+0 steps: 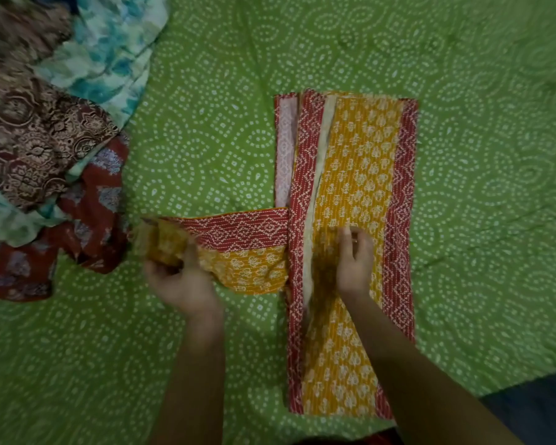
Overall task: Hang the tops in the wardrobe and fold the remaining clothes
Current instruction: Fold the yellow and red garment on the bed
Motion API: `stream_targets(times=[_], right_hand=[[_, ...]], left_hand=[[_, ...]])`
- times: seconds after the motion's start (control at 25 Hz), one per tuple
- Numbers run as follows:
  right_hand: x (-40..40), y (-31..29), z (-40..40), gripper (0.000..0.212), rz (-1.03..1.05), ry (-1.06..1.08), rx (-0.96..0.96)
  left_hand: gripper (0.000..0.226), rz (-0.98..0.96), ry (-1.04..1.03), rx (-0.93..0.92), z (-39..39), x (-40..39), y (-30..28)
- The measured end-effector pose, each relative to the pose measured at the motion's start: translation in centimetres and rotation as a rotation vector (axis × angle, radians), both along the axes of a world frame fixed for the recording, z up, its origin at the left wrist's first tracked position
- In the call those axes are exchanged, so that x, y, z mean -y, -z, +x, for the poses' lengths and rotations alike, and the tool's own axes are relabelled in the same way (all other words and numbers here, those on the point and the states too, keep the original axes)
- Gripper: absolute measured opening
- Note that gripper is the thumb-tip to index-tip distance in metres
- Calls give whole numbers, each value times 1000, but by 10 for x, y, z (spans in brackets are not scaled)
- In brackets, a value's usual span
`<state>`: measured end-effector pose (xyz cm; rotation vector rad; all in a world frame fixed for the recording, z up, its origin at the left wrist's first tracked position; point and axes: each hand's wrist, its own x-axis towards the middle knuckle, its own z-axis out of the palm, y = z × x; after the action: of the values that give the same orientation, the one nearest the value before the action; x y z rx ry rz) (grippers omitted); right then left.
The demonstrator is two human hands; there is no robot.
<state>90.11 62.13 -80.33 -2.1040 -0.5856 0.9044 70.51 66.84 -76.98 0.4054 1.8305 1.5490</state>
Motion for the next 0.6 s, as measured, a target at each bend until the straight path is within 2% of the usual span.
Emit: stream_targets(times=[0.04,0.12,0.2,0.24,0.32,0.4,0.48,0.6], right_hand=[[1,-17,9,46,56,64,-264],[14,-36,41,68,107,167,-746],[33,-47,75,85,137,257,-1048],[44,-49,91,89,145,269,-1139],[64,-39,114,74,105,215,-1130],[77,-23,129,48,15,154,-972],[84,-12,137,40,-23,139,-863],[104,-1,142,45,-40,201,-723]], left_hand=[[39,19,140,-113,22,6,-9],[31,167,656,-436,70,26,-34],[45,217,1264,-583,115,54,-46],[56,211,1467,-705,127,64,-41],[63,123,1568,-1051,134,72,-15],[69,-66,1489,-1308,135,69,7],[79,-272,1484,-1416,134,63,24],[87,-418,1512,-1479,135,63,34]])
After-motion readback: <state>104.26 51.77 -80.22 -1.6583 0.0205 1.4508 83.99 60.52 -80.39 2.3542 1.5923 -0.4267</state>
